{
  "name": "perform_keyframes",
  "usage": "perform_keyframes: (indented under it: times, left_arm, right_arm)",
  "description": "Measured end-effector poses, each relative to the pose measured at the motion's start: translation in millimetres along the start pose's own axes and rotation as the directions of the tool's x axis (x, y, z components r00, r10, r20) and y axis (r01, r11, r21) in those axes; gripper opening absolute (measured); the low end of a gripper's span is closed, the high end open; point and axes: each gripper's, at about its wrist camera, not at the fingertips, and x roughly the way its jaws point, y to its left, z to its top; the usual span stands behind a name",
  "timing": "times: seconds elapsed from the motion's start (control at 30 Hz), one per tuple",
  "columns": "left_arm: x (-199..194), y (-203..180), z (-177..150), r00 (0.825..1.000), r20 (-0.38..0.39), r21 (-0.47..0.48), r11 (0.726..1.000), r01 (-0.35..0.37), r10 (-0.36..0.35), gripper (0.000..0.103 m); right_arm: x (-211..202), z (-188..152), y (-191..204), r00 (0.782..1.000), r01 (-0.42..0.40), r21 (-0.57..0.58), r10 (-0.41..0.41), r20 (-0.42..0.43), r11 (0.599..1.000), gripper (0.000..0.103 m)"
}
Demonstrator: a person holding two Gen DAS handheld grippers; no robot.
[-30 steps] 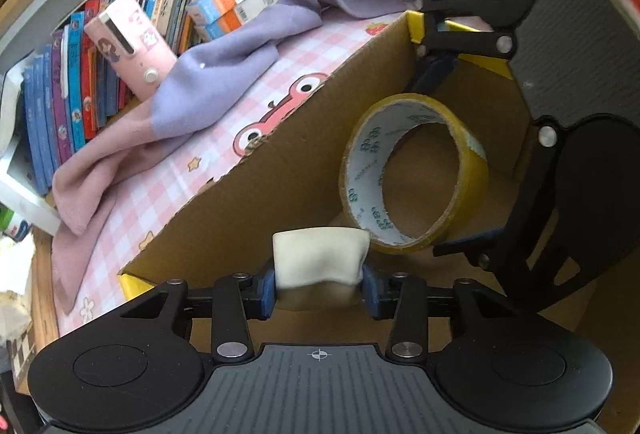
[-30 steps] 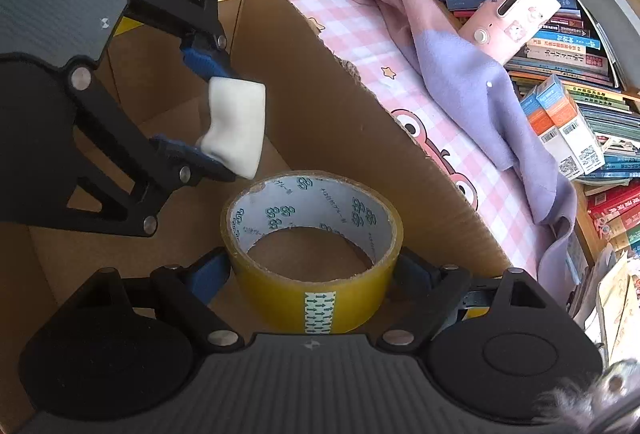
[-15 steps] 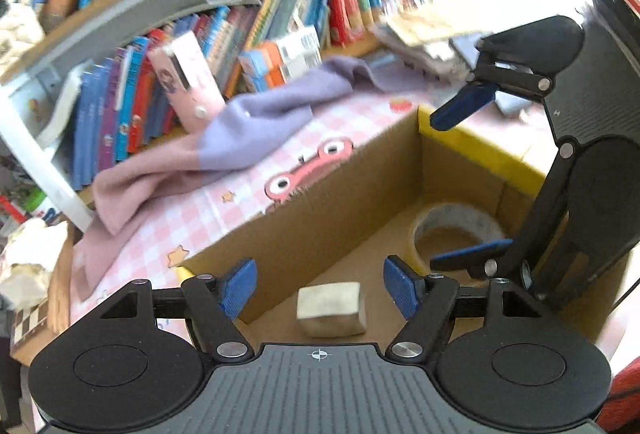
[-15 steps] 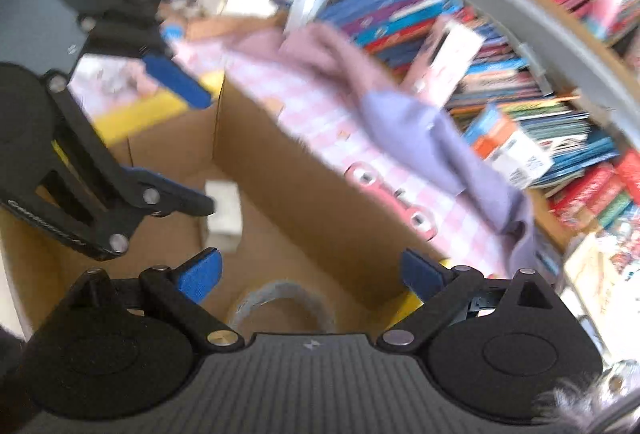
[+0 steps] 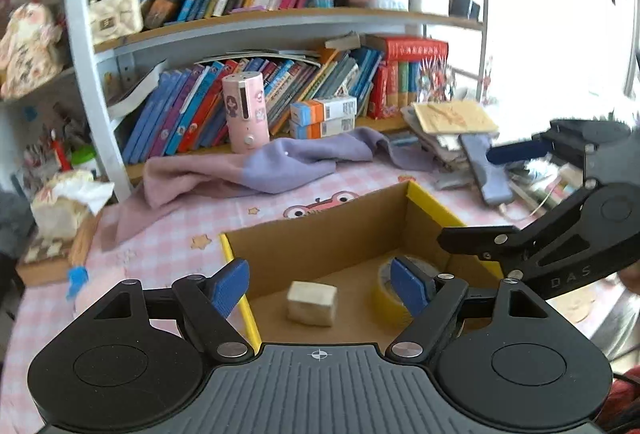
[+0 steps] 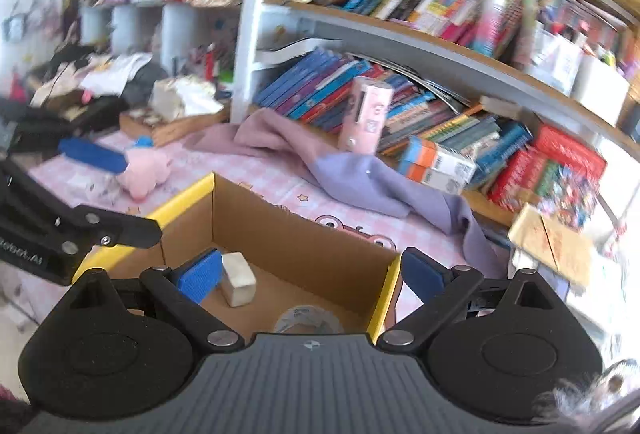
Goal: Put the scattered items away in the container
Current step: 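Open both tools to drop the block and tape roll into the box, then lift both open tools out of the box and back away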
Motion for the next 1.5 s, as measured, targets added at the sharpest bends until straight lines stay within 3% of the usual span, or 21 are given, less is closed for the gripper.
perform_keyframes:
  times: [0.33,0.6,0.87,1.17,1.5]
  left_arm:
    - [-45.5,19.4,-29.9,0.996,0.066,-0.070,0.996,-0.055,0.060,0.085]
    - [-81.5,50.9,-65.3,0.996,0.061,-0.127,0.990,-0.055,0.063,0.086]
    - [-118.9,78.5,-110.0,0.997,0.012,-0.161,0.984,-0.074,0.077,0.087]
    - [-153.2,99.9,-159.2,0.990,-0.042,-0.172,0.975,-0.140,0.135,0.091]
    - [-179.8,117.6,-192.7,0.983,-0.099,-0.191,0.967,-0.169,0.152,0.092]
  right_arm:
    - [-43.7,-23.2,43.9,0.985,0.157,0.205,-0.167,0.032,0.966,0.097]
    - [-73.6,-38.0,94.5,0.958,0.257,0.266,-0.281,0.055,0.929,0.097]
    - [-99.0,-57.3,152.8,0.932,0.346,0.290,-0.362,0.003,0.892,0.097]
    - [-111.1,-90.0,221.8,0.936,0.349,0.301,-0.344,-0.073,0.888,0.097]
    - [-102.4,-95.8,278.7,0.965,0.256,0.258,-0.230,-0.127,0.932,0.097]
